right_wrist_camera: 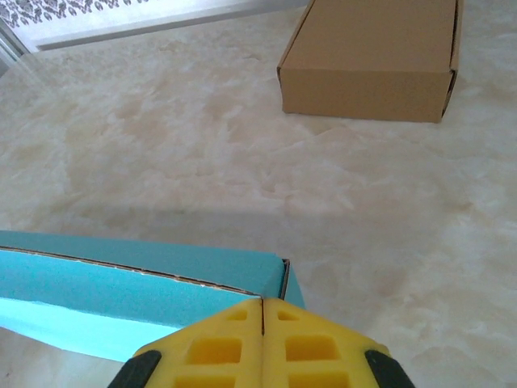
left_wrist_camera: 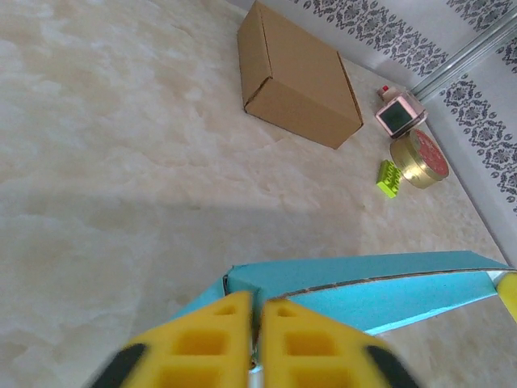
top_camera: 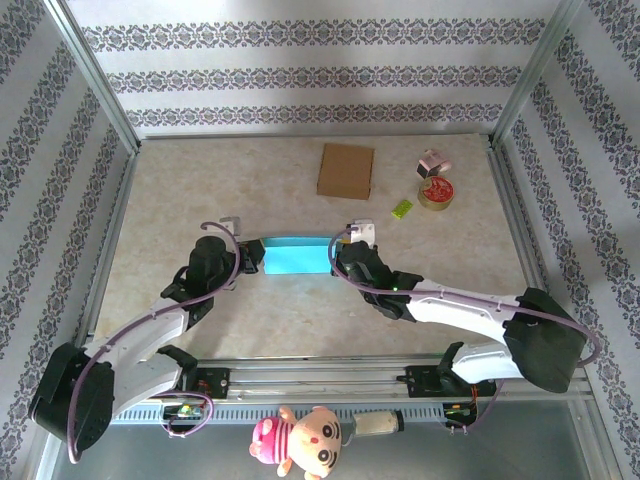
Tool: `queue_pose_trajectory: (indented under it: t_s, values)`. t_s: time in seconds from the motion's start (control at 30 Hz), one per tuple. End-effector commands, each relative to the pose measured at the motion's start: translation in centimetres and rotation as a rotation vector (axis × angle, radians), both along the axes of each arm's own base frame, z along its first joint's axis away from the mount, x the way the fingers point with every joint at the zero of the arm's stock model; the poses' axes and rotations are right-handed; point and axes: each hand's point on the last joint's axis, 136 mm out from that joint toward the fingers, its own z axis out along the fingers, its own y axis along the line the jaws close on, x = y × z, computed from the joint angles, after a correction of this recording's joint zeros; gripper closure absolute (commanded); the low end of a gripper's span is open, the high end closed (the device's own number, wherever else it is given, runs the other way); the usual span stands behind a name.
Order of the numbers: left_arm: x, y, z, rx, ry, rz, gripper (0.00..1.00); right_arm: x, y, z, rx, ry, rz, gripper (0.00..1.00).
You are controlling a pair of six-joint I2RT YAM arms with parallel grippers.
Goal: Fold the paper box
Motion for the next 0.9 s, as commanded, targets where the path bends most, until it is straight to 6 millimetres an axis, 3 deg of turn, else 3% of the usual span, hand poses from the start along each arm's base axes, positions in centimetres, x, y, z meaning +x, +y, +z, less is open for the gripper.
queue_pose_trajectory:
  t_s: [0.0, 0.23, 0.33, 0.53, 0.87]
  values:
    - [-7.0, 1.6, -9.6, 0.14, 0.395, -0.069, 0.72, -3.3, -0.4, -5.0, -0.15, 0.178, 0.117, 1.0]
    - [-6.1, 2.4, -5.3, 0.109, 0.266, -0.006, 0.44, -2.8, -0.9, -5.4, -0.224, 0.163, 0.107, 0.99]
    - [-5.9, 2.4, -3.1, 0.058, 0.209, 0.012, 0.38, -2.7, -0.6, -5.2, -0.213, 0.163, 0.108, 0.98]
    - [-4.9, 2.5, 1.3, -0.081, 0.149, 0.099, 0.38, -2.5, 0.0, -4.1, -0.196, 0.15, 0.123, 0.94]
    - [-2.2, 3.9, 4.0, -0.067, 0.173, 0.231, 0.45, -2.5, 0.5, 0.5, -0.115, 0.093, 0.149, 0.74]
